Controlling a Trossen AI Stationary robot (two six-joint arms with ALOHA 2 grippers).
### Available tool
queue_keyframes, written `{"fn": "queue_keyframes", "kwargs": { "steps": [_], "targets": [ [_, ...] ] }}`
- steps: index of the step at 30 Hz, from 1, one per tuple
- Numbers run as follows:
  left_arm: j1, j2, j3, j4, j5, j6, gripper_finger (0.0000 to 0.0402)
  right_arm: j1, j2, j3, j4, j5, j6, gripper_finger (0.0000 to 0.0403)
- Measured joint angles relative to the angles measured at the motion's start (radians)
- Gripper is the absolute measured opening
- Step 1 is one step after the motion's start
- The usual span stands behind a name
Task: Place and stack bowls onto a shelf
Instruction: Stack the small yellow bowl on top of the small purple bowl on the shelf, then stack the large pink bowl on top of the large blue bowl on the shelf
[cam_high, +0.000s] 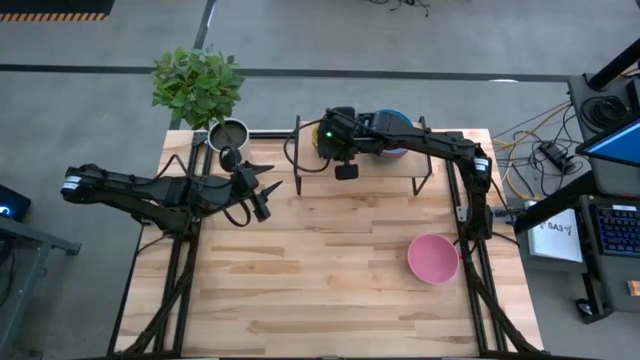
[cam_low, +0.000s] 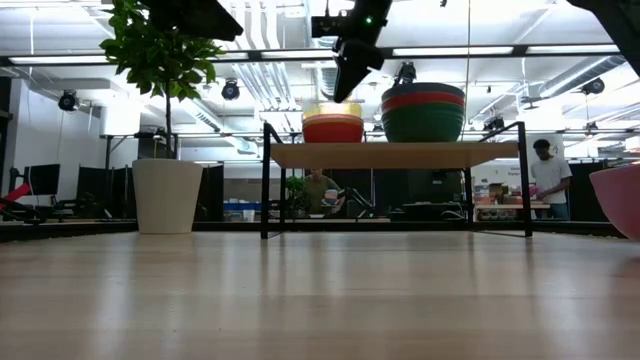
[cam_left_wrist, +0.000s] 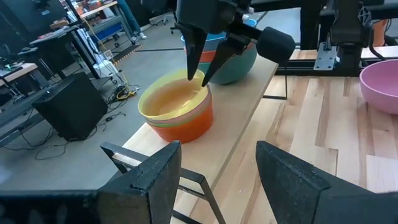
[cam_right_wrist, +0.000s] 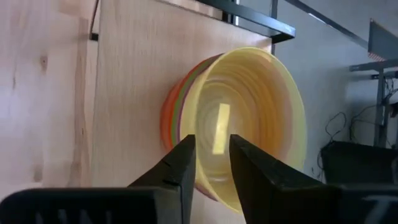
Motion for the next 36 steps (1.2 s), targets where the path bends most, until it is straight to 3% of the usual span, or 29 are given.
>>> {"fn": "queue_keyframes", "kwargs": {
  "steps": [7,12,24,36],
  "targets": [
    [0.000,0.000,0.000,0.000,0.000,0.000,0.0191,0.020,-0.008,0.056,-0.019,-0.027,0.108,0.0089],
    [0.000,0.000,0.000,-0.001,0.000,0.000,0.0191,0.020,-0.054,0.063,-0.026,-0.254,0.237,0.0079],
    [0.000,0.002,0.000,-0.005,0.001,0.000,0.0191,0.139,-0.080,0.039,-0.137,-0.578,0.557,0.0053],
    [0.000,0.002,0.000,-0.003,0.001,0.000,0.0191,0.374,-0.103,-0.183,-0.142,-0.580,0.941,0.0067]
  ]
}}
